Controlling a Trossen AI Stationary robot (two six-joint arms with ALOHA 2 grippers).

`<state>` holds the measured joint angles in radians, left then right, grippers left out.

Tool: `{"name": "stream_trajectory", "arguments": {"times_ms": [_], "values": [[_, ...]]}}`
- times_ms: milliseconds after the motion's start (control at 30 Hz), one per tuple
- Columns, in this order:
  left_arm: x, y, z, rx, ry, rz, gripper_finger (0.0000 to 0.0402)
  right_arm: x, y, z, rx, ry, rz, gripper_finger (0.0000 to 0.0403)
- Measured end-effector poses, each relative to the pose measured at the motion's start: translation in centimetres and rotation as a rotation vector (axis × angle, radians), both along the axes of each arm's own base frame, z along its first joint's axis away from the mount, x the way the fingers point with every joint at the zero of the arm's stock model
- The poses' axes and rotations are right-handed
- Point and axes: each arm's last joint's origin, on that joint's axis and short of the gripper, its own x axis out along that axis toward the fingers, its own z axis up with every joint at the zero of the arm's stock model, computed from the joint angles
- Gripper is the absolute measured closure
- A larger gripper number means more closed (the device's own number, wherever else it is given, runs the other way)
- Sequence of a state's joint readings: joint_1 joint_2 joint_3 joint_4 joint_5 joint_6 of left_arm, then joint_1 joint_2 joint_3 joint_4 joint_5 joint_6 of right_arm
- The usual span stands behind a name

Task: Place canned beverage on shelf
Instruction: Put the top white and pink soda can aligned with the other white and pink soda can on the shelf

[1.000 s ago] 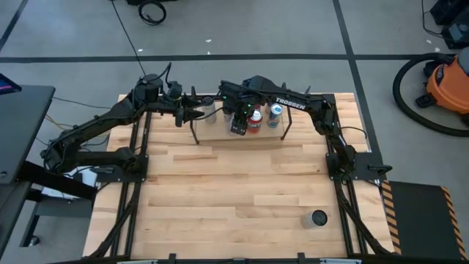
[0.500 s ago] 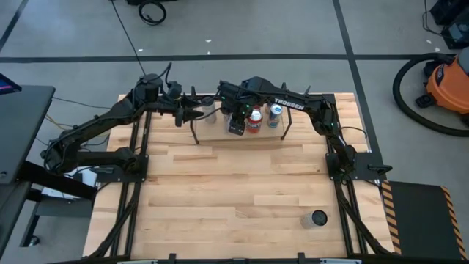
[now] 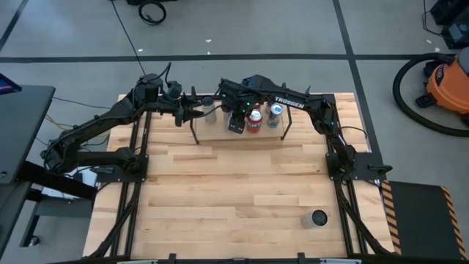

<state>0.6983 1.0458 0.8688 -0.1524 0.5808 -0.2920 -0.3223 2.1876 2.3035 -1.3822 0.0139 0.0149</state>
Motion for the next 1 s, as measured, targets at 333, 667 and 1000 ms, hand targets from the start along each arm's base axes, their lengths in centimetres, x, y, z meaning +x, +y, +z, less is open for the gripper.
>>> {"name": "stream_trajectory", "arguments": {"times_ms": [333, 667, 1000], "values": [[0.0, 0.0, -0.01, -0.001, 0.001, 0.0, 0.0086, -0.2, -0.51, -0.01, 0.02, -0.004, -0.02, 0.0097], [0.0, 0.0, -0.01, -0.001, 0.0, -0.001, 0.0086, 0.03, -0.55, 0.05, 0.01, -0.026, -0.015, 0.0069], [0.0, 0.0, -0.01, -0.002, 0.001, 0.0, 0.0086, -0.32, -0.22, 0.59, 0.071, -0.045, 0.002, 0.0062]]}}
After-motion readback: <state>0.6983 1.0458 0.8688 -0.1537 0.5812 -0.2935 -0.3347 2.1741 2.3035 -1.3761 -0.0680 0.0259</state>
